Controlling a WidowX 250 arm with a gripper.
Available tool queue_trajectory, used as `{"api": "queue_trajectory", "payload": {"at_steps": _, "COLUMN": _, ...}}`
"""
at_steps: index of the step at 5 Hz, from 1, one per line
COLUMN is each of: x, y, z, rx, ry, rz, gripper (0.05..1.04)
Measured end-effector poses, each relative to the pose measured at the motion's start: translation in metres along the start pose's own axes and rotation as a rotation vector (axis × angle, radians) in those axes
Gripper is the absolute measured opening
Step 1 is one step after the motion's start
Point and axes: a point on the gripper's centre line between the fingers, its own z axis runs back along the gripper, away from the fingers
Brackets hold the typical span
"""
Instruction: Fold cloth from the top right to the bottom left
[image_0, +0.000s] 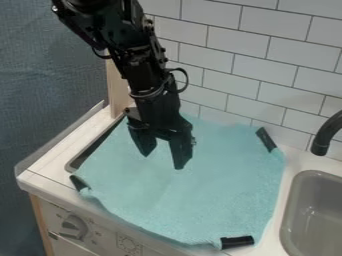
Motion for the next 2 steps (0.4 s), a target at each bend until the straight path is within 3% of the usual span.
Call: {"api": "queue_trajectory", "payload": {"at_steps": 2, "x": 0.031, "y": -0.006, "z": -0.021, "rx": 0.062, "ry": -0.002, "rz": 0.107, "gripper": 0.999}}
